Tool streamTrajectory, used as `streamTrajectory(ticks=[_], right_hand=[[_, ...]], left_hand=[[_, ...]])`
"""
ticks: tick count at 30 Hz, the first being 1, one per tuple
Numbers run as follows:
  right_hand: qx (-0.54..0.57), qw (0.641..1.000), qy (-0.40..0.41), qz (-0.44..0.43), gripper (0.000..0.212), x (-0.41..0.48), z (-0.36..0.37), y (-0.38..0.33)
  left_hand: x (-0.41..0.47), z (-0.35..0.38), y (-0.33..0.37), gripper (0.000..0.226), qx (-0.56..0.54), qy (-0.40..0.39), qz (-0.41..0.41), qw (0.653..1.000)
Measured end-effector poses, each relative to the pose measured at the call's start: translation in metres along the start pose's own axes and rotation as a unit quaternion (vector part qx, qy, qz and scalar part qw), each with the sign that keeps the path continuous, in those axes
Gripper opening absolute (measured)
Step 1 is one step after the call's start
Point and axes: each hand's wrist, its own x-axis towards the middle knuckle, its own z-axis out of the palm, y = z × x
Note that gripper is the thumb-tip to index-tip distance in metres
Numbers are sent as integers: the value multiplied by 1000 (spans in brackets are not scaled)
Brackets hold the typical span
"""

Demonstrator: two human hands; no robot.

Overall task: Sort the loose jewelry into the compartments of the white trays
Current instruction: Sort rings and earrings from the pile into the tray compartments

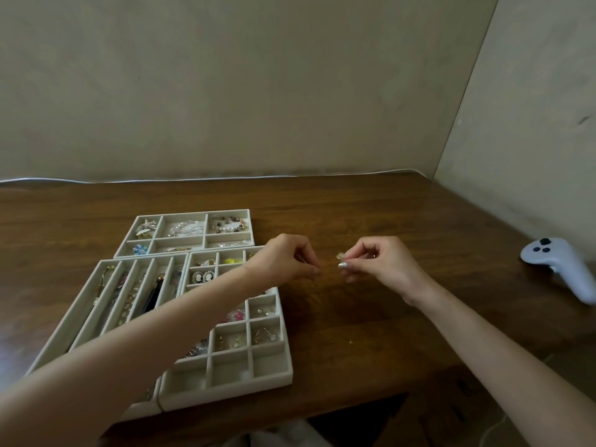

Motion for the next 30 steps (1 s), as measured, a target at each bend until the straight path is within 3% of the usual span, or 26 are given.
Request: streamTrajectory(ticks=[8, 13, 20, 24, 27, 30], right_hand=[[23, 998, -48, -32, 14, -11, 22, -20], [47, 994, -89, -35, 6, -18, 38, -33], [42, 990, -132, -40, 13, -29, 50, -48], [44, 989, -133, -53, 8, -35, 52, -53], [45, 988, -136, -54, 7, -37, 52, -54], [37, 988, -136, -58, 7, -38, 51, -54]], left_hand=[[-37, -23, -3, 24, -2, 25, 30, 999], [-62, -34, -5, 15, -10, 9, 42, 999], [-97, -42, 3, 10, 34, -29, 31, 999], [-112, -33, 9, 8, 139, -48, 68, 987], [-120, -27, 8, 8, 279, -62, 112, 952], [-121, -19, 8, 9, 328, -78, 153, 929]])
